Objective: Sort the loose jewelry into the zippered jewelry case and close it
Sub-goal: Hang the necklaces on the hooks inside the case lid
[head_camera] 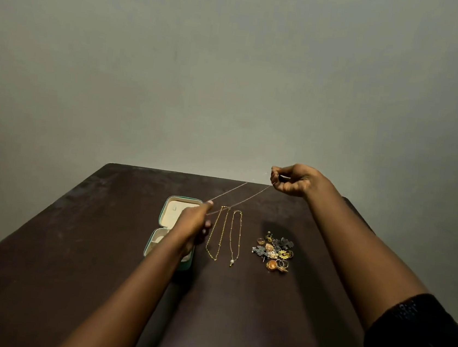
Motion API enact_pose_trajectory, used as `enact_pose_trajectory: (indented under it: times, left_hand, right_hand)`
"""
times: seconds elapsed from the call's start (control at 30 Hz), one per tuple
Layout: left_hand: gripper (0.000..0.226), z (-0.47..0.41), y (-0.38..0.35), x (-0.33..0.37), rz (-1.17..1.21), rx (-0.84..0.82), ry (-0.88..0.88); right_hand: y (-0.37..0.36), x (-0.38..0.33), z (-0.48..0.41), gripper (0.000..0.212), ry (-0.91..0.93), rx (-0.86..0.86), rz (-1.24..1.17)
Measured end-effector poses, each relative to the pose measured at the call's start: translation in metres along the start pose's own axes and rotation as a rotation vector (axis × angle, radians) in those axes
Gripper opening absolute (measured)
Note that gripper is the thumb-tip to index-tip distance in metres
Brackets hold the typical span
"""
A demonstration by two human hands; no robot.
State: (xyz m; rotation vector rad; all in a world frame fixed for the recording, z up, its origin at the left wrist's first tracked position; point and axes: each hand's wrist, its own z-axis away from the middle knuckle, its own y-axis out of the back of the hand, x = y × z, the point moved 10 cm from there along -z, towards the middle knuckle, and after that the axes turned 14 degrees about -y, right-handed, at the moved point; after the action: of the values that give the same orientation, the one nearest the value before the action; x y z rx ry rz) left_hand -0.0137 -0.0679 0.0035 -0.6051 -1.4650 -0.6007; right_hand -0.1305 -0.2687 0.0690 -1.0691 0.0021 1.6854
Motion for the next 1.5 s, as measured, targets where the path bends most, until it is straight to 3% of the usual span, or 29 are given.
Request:
enact_pose_trajectory:
  times: [0.17, 0.3, 0.4, 0.47, 0.7, 0.87, 1.2, 1.37, 1.43, 1.5]
  left_hand:
    - [0.031, -0.001, 0.005, -0.008, 0.778, 0.152, 0.093]
    - [0.028, 0.003, 0.012, -0.009, 1.044, 0.213, 0.078]
    - [0.029, 0.007, 0.016, -0.013, 1.105, 0.273, 0.063]
    - [0.026, 0.010, 0.016, -0.012, 1.019, 0.275, 0.057]
    - [0.019, 0.018, 0.017, 0.024, 0.320, 0.149, -0.113]
    - [0.020, 0.023, 0.000, 0.044, -0.020, -0.021, -0.153]
    - [0.019, 0.032, -0.007, 0.039, -0.224, -0.160, -0.073]
    - [0.018, 0.037, -0.016, 0.036, -0.228, -0.265, -0.048]
    - [0.023, 0.038, -0.019, 0.033, -0.233, -0.301, -0.030]
    - [0.028, 0.039, -0.019, 0.032, -0.242, -0.321, -0.010]
  right_hand:
    - [-0.005, 0.021, 0.009, 0.024, -0.010, -0.063, -0.002]
    - [-0.005, 0.032, 0.011, 0.024, 0.003, -0.068, -0.046]
    - [-0.005, 0.041, 0.013, 0.025, 0.026, -0.063, -0.084]
    - [-0.004, 0.047, 0.015, 0.023, 0.034, -0.059, -0.076]
    - [-0.011, 0.070, 0.021, 0.019, -0.007, 0.023, 0.178]
    - [-0.033, 0.084, 0.028, 0.023, 0.002, 0.073, 0.407]
    - [-0.066, 0.065, 0.058, 0.008, 0.463, 0.445, 0.978]
    - [-0.080, 0.061, 0.068, 0.008, 0.531, 0.584, 1.237]
    - [-0.080, 0.061, 0.068, 0.022, 0.538, 0.598, 1.259]
    - [-0.080, 0.061, 0.064, 0.017, 0.528, 0.583, 1.261]
